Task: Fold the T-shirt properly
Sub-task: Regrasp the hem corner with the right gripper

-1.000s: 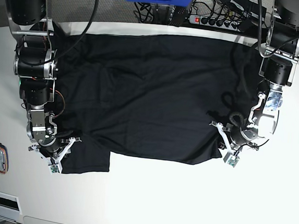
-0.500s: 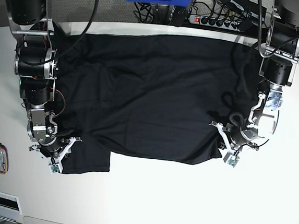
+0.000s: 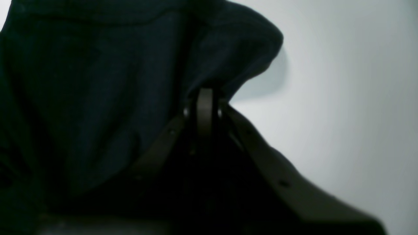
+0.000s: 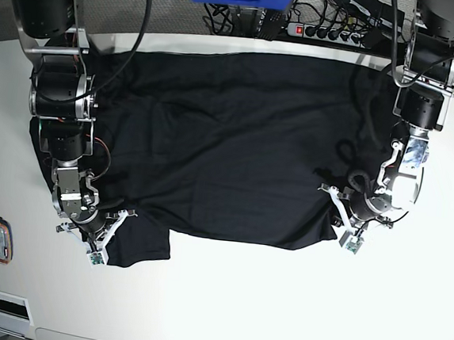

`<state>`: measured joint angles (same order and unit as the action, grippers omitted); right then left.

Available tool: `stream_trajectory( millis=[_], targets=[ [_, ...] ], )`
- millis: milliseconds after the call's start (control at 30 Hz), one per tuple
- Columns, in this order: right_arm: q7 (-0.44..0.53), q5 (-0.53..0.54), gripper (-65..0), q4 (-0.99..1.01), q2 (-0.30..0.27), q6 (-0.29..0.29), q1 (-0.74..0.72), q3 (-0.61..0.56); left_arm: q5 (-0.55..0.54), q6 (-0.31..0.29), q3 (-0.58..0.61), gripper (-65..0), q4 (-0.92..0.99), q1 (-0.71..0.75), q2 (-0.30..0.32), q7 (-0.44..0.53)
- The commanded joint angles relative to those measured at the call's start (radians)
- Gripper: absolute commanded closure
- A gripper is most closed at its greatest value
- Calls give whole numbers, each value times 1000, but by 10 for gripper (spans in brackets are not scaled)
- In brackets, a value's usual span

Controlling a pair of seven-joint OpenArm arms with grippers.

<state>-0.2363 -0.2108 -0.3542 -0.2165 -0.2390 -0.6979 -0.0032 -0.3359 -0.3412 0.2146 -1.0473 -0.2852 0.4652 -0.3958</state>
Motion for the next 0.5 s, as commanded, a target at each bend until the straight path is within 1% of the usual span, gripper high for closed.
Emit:
stream_trajectory(
  millis=[0, 133, 300, 467],
  targets=[
    [2, 4, 0, -32, -5, -4, -30, 1, 5, 0, -4, 0, -12, -13, 10, -12],
    [-7, 4, 0, -153, -5, -4, -27, 4, 5, 0, -4, 0, -12, -15, 10, -12],
    [-87, 4, 0, -300, -5, -4, 63, 9, 4, 0, -4, 0, -12, -18, 10, -12],
    [-134, 6, 0, -432, -7, -4, 79, 9, 4, 0, -4, 0, -12, -19, 10, -12]
  ],
)
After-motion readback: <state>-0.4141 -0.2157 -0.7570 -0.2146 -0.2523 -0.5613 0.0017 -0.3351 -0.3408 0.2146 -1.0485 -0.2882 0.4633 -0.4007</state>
